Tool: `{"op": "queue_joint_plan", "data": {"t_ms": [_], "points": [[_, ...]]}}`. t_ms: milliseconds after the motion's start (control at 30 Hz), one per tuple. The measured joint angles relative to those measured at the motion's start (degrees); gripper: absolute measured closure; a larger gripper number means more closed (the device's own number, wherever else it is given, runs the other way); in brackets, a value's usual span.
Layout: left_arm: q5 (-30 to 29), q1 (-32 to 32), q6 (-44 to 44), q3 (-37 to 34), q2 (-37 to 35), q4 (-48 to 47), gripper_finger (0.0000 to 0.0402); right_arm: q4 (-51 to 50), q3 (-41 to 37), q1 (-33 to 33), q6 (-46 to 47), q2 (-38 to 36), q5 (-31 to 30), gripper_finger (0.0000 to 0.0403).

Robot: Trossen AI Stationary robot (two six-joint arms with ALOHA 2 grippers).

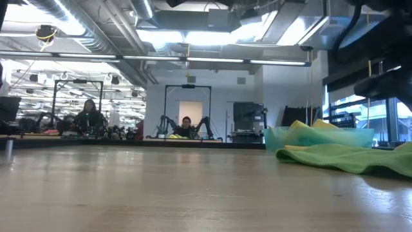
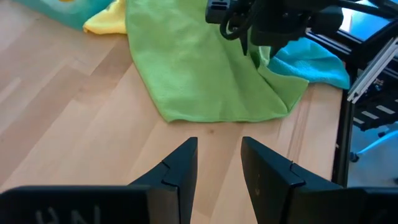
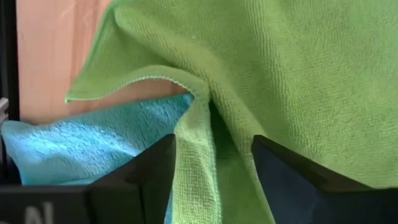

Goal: Fold microfiber towels
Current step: Fold the green microfiber cloth

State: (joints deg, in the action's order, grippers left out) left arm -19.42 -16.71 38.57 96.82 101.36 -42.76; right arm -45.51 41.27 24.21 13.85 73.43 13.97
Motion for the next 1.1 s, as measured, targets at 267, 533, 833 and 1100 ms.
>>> {"op": "queue_joint_plan", "data": {"t_ms": [267,533,833,1100], "points": [[0.5,0.0,0.0,0.0,0.0,0.0,0.0285,3.0,1.1,0.3,0.8,0.0,0.1,0.0299],[0.5,0.3,-0.5,0.0,0.0,0.0,0.0285,3.6,1.1,0.3,-0.1,0.1,1.2,0.0387],[0.4,1.1,-1.7,0.0,0.0,2.5,0.0285,5.9,5.5,-0.2,2.5,0.1,-2.4,0.0399],[0.6,1.3,-3.5,0.1,-0.4,-1.2,0.0285,14.0,11.8,-5.7,2.4,0.0,-9.8,0.0400]]}}
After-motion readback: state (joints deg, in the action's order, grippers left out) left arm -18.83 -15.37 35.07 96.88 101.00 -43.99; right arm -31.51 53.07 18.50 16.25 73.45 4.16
